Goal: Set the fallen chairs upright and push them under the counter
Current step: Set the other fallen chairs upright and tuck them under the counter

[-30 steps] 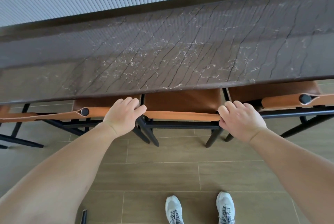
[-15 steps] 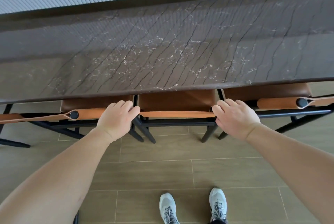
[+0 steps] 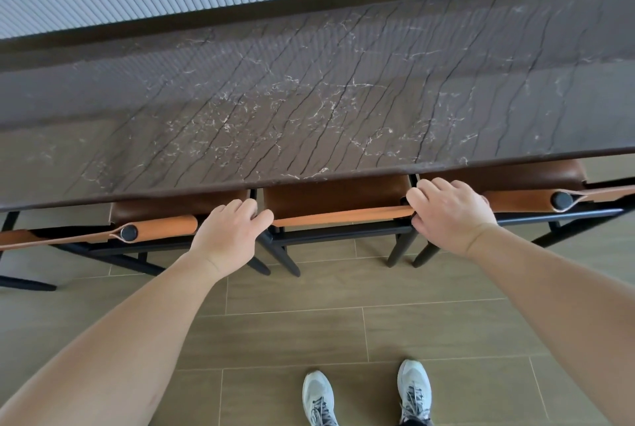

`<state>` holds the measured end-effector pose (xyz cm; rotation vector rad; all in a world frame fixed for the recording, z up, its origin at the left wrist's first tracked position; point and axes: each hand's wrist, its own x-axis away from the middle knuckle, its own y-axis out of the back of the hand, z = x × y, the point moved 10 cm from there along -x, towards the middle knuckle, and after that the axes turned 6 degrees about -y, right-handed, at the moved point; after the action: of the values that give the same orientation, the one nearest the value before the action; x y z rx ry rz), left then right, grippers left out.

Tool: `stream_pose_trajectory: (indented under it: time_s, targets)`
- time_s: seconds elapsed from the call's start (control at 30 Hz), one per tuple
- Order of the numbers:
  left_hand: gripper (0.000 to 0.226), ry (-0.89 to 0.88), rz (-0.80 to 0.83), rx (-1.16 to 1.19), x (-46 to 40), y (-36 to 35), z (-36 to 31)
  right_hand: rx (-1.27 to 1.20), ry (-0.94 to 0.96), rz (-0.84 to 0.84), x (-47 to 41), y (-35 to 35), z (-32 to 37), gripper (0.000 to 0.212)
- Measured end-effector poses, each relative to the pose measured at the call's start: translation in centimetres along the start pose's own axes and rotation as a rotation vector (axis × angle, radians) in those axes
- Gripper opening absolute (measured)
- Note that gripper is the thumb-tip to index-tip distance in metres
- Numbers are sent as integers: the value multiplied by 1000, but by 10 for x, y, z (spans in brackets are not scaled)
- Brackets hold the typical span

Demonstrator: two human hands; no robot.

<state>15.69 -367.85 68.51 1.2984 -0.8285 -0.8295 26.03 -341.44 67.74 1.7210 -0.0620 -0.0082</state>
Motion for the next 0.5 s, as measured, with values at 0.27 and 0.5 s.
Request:
stream_pose_trajectory:
  time_s: [0.27, 0.5]
  targets:
    - [46, -44, -7, -4, 1, 0, 0, 33, 77, 18, 6, -3, 8, 15]
    - [50, -15, -17, -9, -1, 2, -1, 10, 44, 33, 3, -5, 7, 23]
